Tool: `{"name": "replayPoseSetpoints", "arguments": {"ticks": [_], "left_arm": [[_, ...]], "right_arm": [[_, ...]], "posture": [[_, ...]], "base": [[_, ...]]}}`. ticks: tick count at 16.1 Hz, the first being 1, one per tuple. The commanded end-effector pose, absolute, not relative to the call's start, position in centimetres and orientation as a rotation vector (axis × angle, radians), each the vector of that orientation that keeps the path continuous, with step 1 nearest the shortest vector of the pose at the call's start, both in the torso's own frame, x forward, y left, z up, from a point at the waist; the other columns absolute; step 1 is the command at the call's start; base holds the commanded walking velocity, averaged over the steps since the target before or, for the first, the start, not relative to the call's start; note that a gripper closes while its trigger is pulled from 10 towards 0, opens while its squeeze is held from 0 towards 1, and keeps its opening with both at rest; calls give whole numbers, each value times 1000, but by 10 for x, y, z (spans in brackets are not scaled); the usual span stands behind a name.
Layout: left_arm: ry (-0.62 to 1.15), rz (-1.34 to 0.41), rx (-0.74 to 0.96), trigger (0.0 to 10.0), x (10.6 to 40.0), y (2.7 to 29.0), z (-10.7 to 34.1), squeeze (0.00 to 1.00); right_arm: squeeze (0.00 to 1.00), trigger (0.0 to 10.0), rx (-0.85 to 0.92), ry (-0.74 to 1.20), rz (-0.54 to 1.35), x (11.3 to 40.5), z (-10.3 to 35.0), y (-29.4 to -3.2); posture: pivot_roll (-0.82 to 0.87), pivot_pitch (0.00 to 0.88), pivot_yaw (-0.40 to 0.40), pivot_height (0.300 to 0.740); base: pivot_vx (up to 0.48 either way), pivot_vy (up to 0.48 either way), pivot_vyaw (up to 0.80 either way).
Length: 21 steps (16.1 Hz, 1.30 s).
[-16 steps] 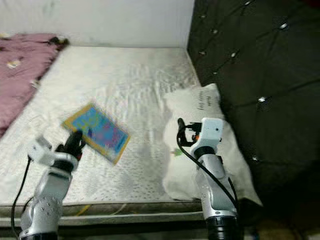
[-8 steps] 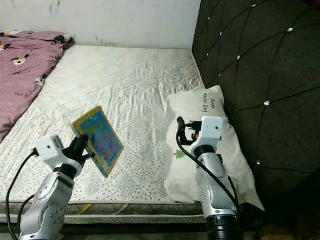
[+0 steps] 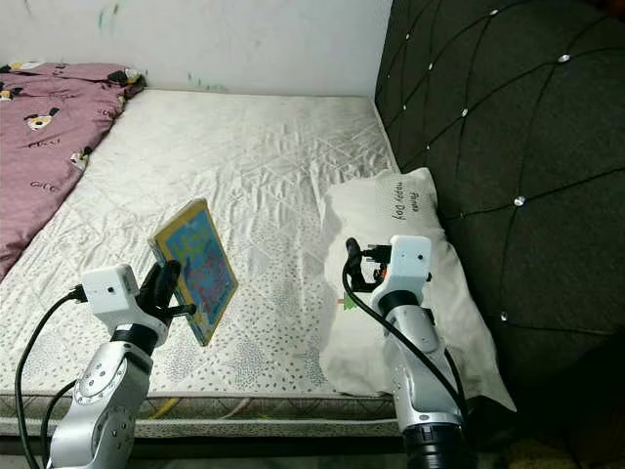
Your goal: Clean up the room
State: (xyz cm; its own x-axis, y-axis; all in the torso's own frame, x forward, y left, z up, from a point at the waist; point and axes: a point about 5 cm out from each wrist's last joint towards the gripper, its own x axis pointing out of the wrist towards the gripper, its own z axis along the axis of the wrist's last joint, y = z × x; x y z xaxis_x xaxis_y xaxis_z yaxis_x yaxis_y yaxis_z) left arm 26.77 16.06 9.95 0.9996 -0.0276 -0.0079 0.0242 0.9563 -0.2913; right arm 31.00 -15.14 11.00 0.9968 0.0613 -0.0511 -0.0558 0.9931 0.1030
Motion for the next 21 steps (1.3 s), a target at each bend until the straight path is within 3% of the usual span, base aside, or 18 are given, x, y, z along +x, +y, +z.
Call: {"name": "replayPoseSetpoints", "arguments": {"ticks": [1,5,13,21], "left_arm": [[-47,-40,-288,10000,272,161,110,0],[-33,-8,-364,10000,272,161,109,0],[-42,6,-311,10000,276,163,109,0],[-46,51,-313,10000,279,171,109,0]], "right_arm": [[0,10000,96,54,54,312,111,-153],[0,10000,105,56,60,309,110,-152],[0,10000,106,55,102,311,110,-146],[0,10000,98,68,108,310,107,-149]], "posture": [[16,55,-12,740],[17,53,-14,740],[23,41,-23,736],[20,55,-24,638]], "base": [[0,0,0],[0,0,0],[0,0,0],[0,0,0]]}}
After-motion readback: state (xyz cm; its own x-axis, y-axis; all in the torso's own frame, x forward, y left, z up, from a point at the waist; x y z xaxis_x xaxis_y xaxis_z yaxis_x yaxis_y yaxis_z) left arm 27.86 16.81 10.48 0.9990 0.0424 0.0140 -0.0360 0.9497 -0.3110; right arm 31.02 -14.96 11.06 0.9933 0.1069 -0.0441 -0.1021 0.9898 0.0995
